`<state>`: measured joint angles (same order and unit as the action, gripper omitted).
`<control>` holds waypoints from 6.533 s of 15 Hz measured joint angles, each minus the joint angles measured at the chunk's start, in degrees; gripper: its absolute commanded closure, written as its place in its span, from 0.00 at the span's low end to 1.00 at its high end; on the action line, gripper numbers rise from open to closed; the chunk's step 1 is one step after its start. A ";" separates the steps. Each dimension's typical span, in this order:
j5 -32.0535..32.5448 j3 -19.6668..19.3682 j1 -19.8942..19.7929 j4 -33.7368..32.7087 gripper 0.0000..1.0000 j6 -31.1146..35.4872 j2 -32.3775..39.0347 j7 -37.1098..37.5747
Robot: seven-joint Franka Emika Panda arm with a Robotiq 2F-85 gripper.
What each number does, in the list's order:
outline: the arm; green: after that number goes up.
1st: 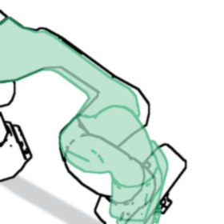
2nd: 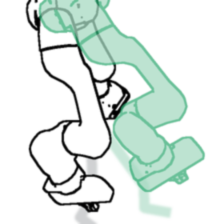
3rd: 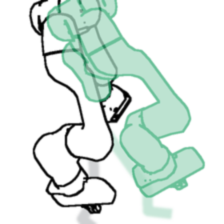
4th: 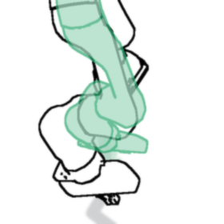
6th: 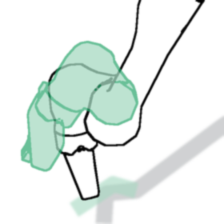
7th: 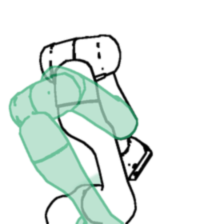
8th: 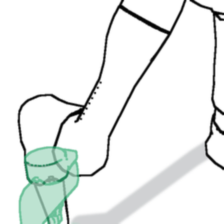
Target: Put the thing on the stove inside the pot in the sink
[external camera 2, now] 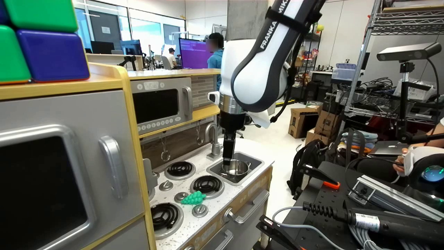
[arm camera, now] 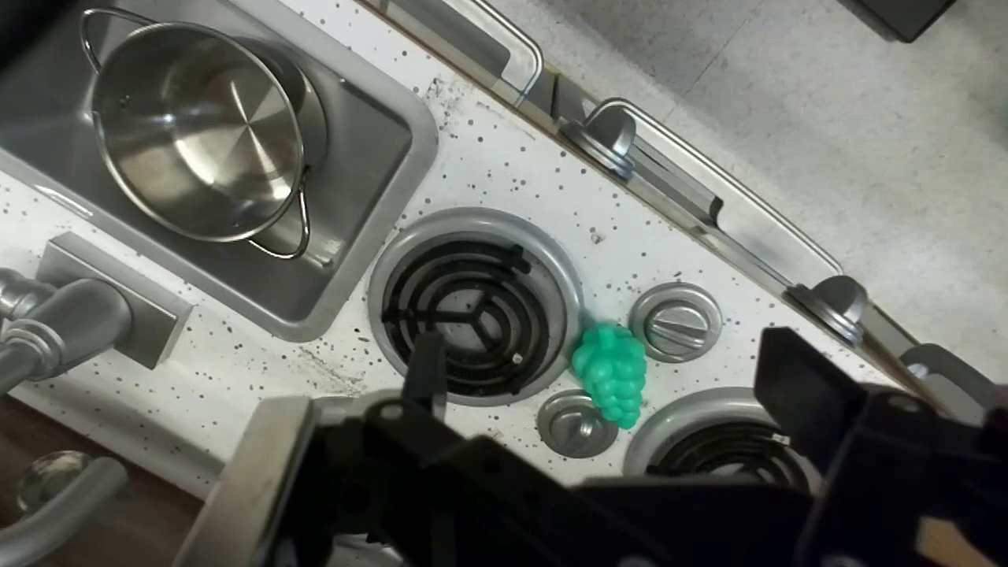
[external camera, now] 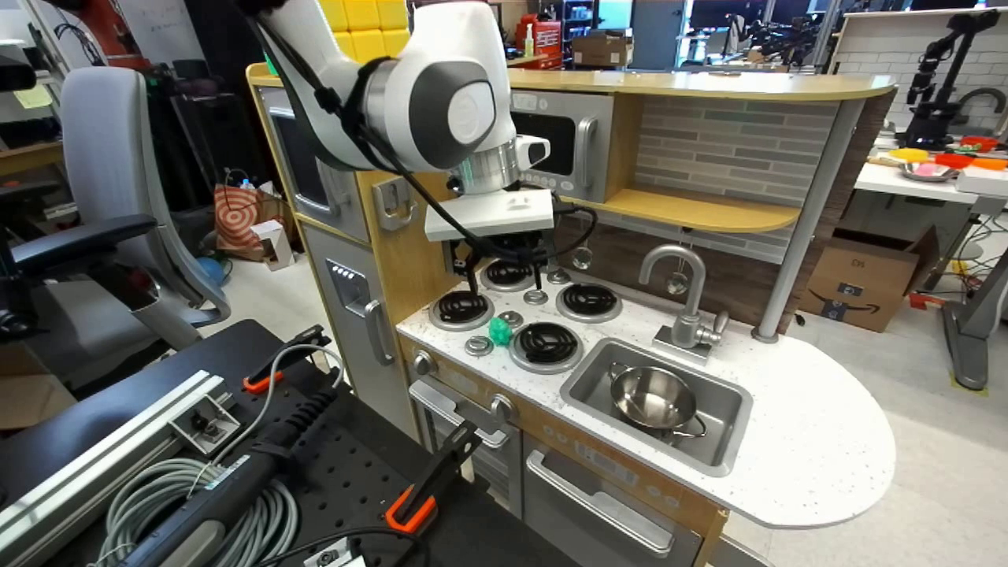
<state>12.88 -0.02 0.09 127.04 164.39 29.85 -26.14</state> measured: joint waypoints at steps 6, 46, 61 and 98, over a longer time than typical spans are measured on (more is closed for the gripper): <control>1.72 -0.19 2.74 -7.87 0.00 3.28 9.51 5.59; 2.32 8.76 -1.99 -30.78 0.00 -4.01 30.07 -9.70; 2.27 7.39 -2.00 -39.28 0.90 -7.04 34.69 -4.83; -17.73 1.74 -17.11 -63.52 0.15 -16.85 48.20 28.30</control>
<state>-4.85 1.73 -17.02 63.52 147.54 78.05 2.16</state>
